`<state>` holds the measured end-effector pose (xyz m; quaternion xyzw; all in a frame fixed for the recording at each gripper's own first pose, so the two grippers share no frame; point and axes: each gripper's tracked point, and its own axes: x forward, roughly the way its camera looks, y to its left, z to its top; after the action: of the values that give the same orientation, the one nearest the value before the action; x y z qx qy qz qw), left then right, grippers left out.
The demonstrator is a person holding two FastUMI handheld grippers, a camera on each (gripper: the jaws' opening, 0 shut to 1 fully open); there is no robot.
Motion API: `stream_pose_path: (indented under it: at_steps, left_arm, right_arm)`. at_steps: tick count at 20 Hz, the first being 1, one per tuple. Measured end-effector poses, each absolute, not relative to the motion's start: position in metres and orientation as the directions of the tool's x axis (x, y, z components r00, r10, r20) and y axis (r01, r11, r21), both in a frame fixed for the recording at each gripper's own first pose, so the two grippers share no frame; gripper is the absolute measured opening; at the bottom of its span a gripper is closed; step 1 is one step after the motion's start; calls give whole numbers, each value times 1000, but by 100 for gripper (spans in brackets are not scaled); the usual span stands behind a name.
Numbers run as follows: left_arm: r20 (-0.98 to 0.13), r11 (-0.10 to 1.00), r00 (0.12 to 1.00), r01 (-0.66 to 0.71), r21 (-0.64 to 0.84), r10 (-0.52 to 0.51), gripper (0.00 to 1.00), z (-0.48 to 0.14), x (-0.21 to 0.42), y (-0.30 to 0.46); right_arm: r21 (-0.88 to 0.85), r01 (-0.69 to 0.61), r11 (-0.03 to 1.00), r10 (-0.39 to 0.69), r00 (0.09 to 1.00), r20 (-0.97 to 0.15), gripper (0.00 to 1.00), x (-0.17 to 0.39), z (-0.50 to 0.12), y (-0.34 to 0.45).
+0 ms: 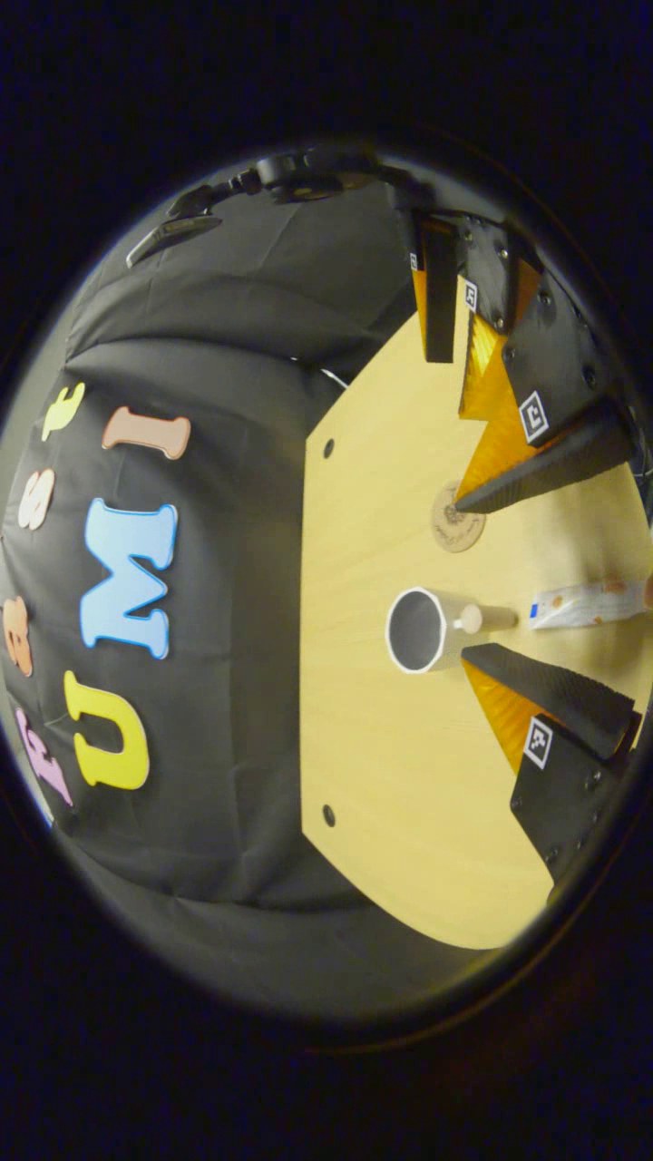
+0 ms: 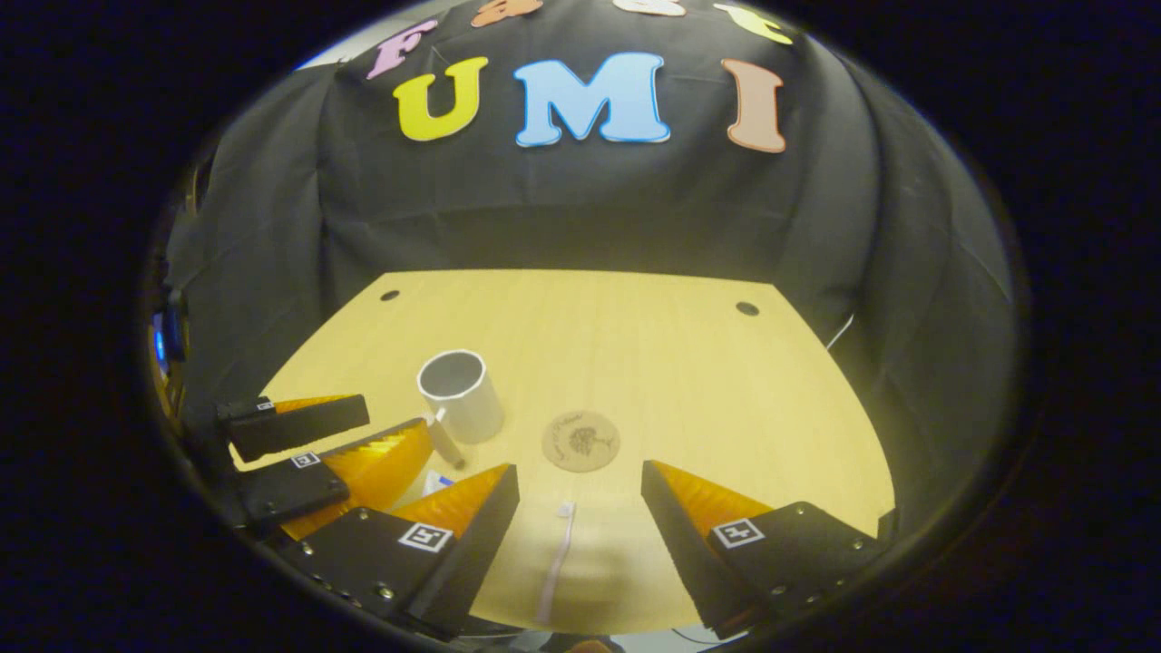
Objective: Put the toothbrush and toothpaste on the desktop into the cup, then pick up the cup and place it on the coaster on the desktop.
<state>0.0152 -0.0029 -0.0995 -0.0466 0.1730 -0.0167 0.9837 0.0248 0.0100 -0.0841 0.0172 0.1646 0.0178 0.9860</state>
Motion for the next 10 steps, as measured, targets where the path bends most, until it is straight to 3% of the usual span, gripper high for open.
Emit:
stream_pose_path:
  at_steps: [10]
  left_arm:
    - [-661, 993, 750, -63, -102, -21, 94, -189, 4, 16]
  right_arm:
    - [97, -51, 994, 101, 757, -646, 90, 21, -181, 27]
